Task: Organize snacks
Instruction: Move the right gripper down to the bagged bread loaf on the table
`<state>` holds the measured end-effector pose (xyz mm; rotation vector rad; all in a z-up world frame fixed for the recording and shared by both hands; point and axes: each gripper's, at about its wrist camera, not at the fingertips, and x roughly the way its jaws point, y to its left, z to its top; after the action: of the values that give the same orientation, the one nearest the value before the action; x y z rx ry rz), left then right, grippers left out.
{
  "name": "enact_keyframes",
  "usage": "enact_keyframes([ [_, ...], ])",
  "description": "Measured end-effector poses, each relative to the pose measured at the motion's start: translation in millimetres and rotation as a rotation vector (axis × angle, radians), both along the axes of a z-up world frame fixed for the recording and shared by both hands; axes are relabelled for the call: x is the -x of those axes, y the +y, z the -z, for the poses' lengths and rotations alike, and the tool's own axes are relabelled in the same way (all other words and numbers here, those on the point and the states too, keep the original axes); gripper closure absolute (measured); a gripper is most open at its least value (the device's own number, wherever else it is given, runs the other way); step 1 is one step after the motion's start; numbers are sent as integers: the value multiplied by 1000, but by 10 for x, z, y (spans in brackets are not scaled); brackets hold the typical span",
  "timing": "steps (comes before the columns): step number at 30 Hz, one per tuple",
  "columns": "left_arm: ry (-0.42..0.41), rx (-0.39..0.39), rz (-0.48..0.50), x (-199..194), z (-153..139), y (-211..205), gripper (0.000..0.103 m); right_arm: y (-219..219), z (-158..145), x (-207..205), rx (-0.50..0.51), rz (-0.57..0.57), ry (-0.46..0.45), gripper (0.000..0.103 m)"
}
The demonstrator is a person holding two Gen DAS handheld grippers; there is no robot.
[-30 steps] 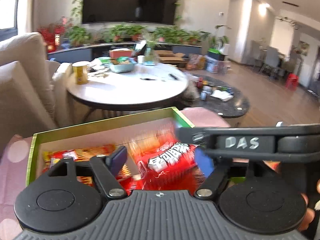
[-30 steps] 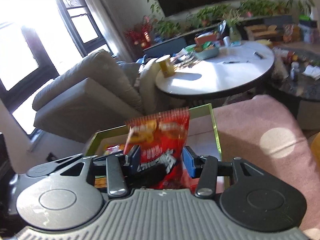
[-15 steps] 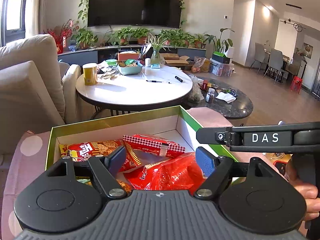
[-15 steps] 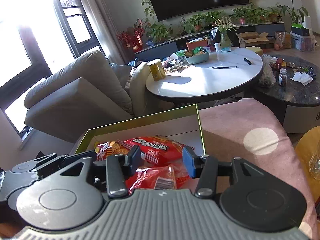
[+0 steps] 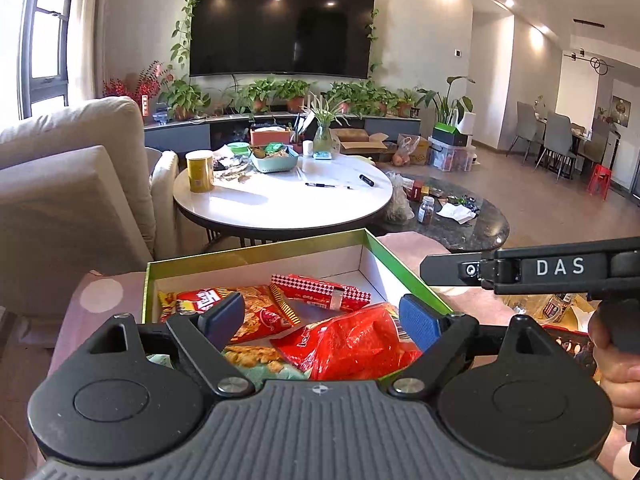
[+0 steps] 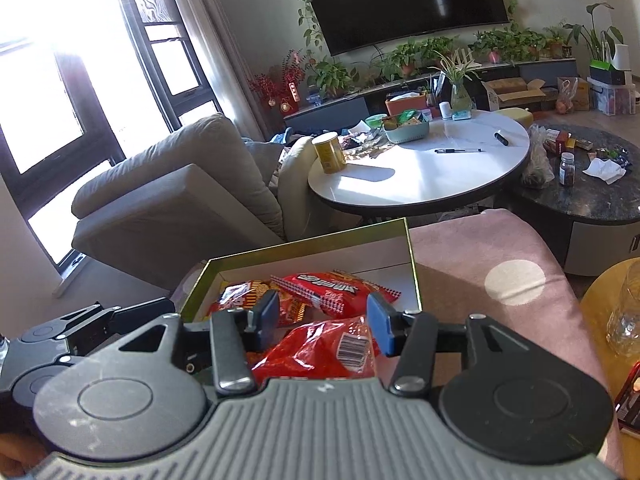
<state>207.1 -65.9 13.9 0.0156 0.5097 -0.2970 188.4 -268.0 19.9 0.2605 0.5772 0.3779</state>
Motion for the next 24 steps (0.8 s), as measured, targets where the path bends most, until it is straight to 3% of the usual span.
enact_keyframes([
  [5,-14,-2,-36,183,-37,51,17,22,-53,144,-1,-20,-21,44],
  [15,-56,21,-103,634,-190,297,12,50,-203,523,39,-61,-98,43],
  [24,-68,43,-129,998,-205,477,11,116,-213,806,70,-86,-115,43],
])
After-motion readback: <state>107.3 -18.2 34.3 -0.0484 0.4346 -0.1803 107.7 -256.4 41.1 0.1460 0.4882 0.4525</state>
